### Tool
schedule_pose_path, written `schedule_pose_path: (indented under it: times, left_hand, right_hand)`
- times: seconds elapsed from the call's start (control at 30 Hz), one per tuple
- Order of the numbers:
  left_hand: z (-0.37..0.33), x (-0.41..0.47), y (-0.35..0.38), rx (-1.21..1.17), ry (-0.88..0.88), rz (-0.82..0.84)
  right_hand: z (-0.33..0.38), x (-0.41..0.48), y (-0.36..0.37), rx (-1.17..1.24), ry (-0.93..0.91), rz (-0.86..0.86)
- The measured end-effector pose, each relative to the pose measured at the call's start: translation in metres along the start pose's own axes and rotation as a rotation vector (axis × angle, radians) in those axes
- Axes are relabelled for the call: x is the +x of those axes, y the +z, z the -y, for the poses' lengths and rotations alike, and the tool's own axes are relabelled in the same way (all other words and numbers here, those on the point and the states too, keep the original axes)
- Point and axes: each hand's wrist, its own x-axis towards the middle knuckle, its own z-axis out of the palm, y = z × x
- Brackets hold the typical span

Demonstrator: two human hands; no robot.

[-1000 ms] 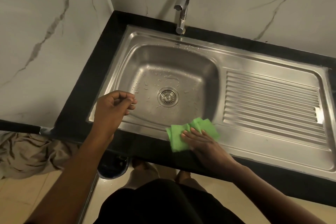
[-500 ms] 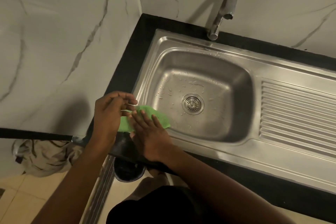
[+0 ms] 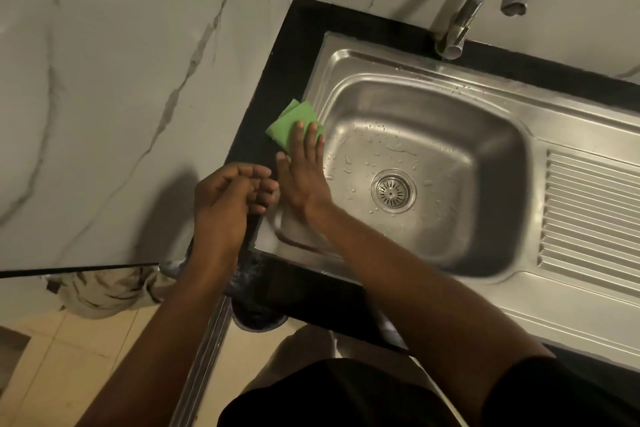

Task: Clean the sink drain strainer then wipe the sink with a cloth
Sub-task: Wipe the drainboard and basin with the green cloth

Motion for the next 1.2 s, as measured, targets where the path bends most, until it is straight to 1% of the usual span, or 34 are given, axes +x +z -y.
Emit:
schedule_pose_path:
  times: [0.1, 0.2, 0.3, 0.37, 0.43, 0.57, 0.63, 0.7, 0.87, 1.0, 1.13, 1.2]
  left_hand:
    - [0.0, -0.001, -0.002, 0.02, -0.014, -0.009]
    - [-0.002, -0.003, -0.004, 0.037, -0.028, 0.005]
    - [-0.005, -0.005, -0.005, 0.025, -0.015, 0.015]
    - [-0.006, -0.006, -0.005, 0.007, -0.008, 0.021]
    - [-0.007, -0.006, -0.003, -0.02, -0.007, 0.016]
    - [-0.008, -0.004, 0.004, -0.048, 0.006, 0.005]
    - [-0.01, -0.002, 0.008, -0.033, 0.008, -0.005]
    - [-0.014, 0.001, 0.014, -0.03, 0.012, -0.009]
    - [-0.027, 0.003, 0.033, -0.022, 0.036, -0.004]
    - [-0.033, 0.001, 0.046, -0.008, 0.072, -0.02]
    - [-0.031, -0.006, 0.058, -0.015, 0.093, -0.04]
    - [-0.025, -0.007, 0.062, 0.001, 0.083, -0.04]
  right_hand:
    - [-0.007, 0.053, -0.022, -0.013, 0.002, -0.016]
    - [-0.01, 0.108, -0.05, -0.044, 0.044, 0.005]
    - [-0.011, 0.121, -0.065, -0.036, 0.026, 0.011]
    - [-0.015, 0.101, -0.065, -0.048, -0.03, 0.031]
    - [-0.019, 0.066, -0.06, -0.096, -0.093, 0.091]
    - [-0.033, -0.031, -0.047, -0.14, -0.245, 0.277]
    - [-0.037, -0.072, -0.042, -0.202, -0.278, 0.408]
    - [-0.038, -0.096, -0.04, -0.294, -0.332, 0.475]
    - [-0.041, -0.123, -0.055, -0.487, -0.538, 0.475]
    - [-0.059, -0.139, -0.078, -0.428, -0.592, 0.519]
    - [-0.085, -0.15, -0.115, -0.363, -0.619, 0.446]
    - [-0.093, -0.151, -0.129, -0.338, -0.592, 0.413]
